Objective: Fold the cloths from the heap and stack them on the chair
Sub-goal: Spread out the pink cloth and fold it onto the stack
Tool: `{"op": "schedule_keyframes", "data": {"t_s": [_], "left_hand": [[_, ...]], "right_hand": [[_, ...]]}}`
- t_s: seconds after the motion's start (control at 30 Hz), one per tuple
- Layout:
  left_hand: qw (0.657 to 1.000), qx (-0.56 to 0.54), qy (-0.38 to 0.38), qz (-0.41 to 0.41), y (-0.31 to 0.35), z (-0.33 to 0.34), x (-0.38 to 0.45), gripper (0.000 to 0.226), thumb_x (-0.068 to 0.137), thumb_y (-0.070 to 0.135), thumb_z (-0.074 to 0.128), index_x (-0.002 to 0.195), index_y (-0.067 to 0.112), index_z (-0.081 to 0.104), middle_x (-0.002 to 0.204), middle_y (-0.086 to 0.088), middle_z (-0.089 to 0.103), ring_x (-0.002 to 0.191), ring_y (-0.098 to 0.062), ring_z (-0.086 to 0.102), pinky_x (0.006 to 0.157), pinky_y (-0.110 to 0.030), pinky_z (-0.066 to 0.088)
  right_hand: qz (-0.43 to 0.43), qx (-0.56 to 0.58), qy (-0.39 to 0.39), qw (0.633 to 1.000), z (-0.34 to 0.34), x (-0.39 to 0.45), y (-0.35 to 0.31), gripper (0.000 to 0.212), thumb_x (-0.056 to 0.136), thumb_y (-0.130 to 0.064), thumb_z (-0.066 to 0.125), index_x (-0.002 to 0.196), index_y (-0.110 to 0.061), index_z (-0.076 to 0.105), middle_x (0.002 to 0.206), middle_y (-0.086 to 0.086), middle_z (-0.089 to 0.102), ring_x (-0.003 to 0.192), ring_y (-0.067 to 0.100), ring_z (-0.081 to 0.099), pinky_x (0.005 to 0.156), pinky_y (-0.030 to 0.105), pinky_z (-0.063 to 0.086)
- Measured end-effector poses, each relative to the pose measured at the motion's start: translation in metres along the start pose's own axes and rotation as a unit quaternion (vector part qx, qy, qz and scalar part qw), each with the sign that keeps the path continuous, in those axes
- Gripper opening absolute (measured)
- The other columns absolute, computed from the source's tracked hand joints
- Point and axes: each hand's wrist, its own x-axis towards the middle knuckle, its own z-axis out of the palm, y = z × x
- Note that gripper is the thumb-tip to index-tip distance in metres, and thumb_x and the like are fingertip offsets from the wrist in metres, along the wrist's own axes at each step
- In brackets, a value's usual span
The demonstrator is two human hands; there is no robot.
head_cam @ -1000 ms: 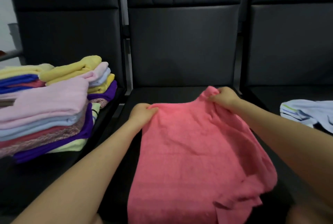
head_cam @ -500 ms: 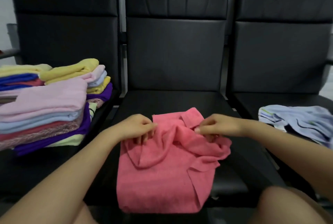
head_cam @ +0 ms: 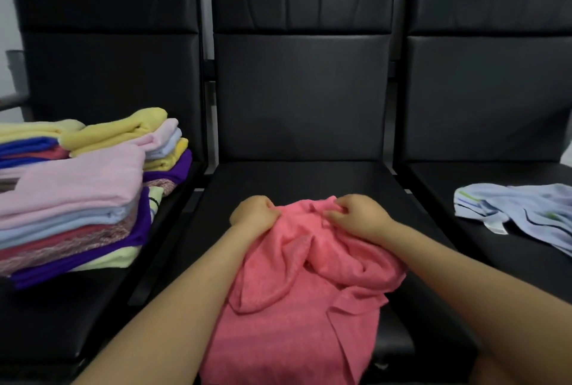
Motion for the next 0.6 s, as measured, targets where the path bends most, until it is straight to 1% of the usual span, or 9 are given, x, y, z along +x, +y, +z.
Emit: {"op": "schedule_keyframes", "data": {"t_s": [0.07,0.17,0.2,0.27,0.37,0.43,0.47,0.53,0.6], "left_hand": [[0.994,-0.108,0.024,-0.001,-0.008,-0.008,0.009,0.017,0.093,0.028,0.052,0.09,0.019,0.066,0.092,0.0,0.061,0.091,-0.021,0.061,0.077,-0.029,0.045],[0.937,-0.338,0.069,-0.049,-0.02,-0.03,0.019,0.023,0.089,0.015,0.051,0.066,0.015,0.056,0.069,-0.011,0.053,0.063,-0.023,0.052,0.061,-0.03,0.04],[0.92,-0.378,0.081,-0.061,-0.022,-0.038,0.023,0.026,0.089,0.014,0.053,0.064,0.015,0.053,0.065,-0.011,0.049,0.057,-0.022,0.047,0.057,-0.029,0.038],[0.915,-0.387,0.098,-0.056,-0.02,-0.056,0.028,0.027,0.091,0.012,0.055,0.065,0.016,0.053,0.064,-0.009,0.047,0.055,-0.021,0.044,0.056,-0.028,0.035],[0.937,-0.313,0.153,-0.024,-0.006,-0.085,0.048,0.021,0.091,0.017,0.057,0.07,0.014,0.059,0.068,-0.007,0.054,0.062,-0.023,0.05,0.057,-0.03,0.04],[0.939,-0.28,0.2,-0.015,0.002,-0.098,0.065,0.012,0.09,0.018,0.057,0.079,0.014,0.058,0.08,-0.007,0.06,0.075,-0.023,0.054,0.065,-0.033,0.045],[0.943,-0.253,0.215,-0.024,0.003,-0.1,0.072,0.004,0.09,0.017,0.055,0.089,0.014,0.058,0.092,-0.008,0.062,0.082,-0.024,0.056,0.07,-0.034,0.047],[0.954,-0.198,0.217,-0.053,0.005,-0.096,0.083,0.028,0.091,0.013,0.052,0.119,0.014,0.053,0.119,-0.011,0.059,0.104,-0.029,0.058,0.085,-0.037,0.049],[0.963,-0.16,0.2,-0.088,0.008,-0.084,0.08,0.051,0.09,0.012,0.052,0.139,0.014,0.04,0.137,-0.014,0.049,0.124,-0.034,0.049,0.099,-0.04,0.044]], "right_hand": [[0.039,0.155,0.028,0.987,-0.006,0.001,0.008,0.035,0.095,-0.038,0.057,0.069,-0.015,0.062,0.064,-0.004,0.057,0.064,0.013,0.053,0.059,0.029,0.039],[0.12,0.348,0.106,0.924,-0.019,0.012,0.02,0.037,0.095,-0.032,0.06,0.083,0.001,0.07,0.075,0.006,0.064,0.071,0.017,0.057,0.064,0.03,0.044],[0.144,0.39,0.117,0.902,-0.026,0.02,0.022,0.036,0.093,-0.032,0.062,0.082,0.001,0.07,0.079,0.008,0.065,0.07,0.016,0.059,0.065,0.03,0.046],[0.168,0.455,0.112,0.867,-0.043,0.039,0.021,0.028,0.089,-0.032,0.069,0.077,-0.007,0.07,0.085,0.01,0.068,0.066,0.014,0.062,0.069,0.03,0.052],[0.189,0.429,0.103,0.877,-0.064,0.077,0.02,0.02,0.086,-0.024,0.073,0.083,-0.005,0.068,0.086,0.009,0.065,0.074,0.019,0.06,0.069,0.031,0.05],[0.215,0.361,0.152,0.895,-0.07,0.101,0.02,0.018,0.087,-0.014,0.069,0.098,-0.001,0.069,0.09,0.011,0.063,0.082,0.024,0.059,0.073,0.033,0.05],[0.234,0.323,0.181,0.899,-0.069,0.11,0.021,0.021,0.087,-0.011,0.064,0.105,0.001,0.067,0.095,0.013,0.063,0.087,0.026,0.06,0.078,0.035,0.05],[0.279,0.274,0.23,0.891,-0.063,0.12,0.021,0.038,0.088,-0.008,0.054,0.126,-0.001,0.055,0.12,0.018,0.059,0.108,0.033,0.059,0.091,0.036,0.047],[0.314,0.24,0.243,0.886,-0.055,0.116,0.015,0.053,0.089,-0.011,0.052,0.14,-0.006,0.039,0.141,0.021,0.04,0.128,0.038,0.042,0.103,0.039,0.038]]}}
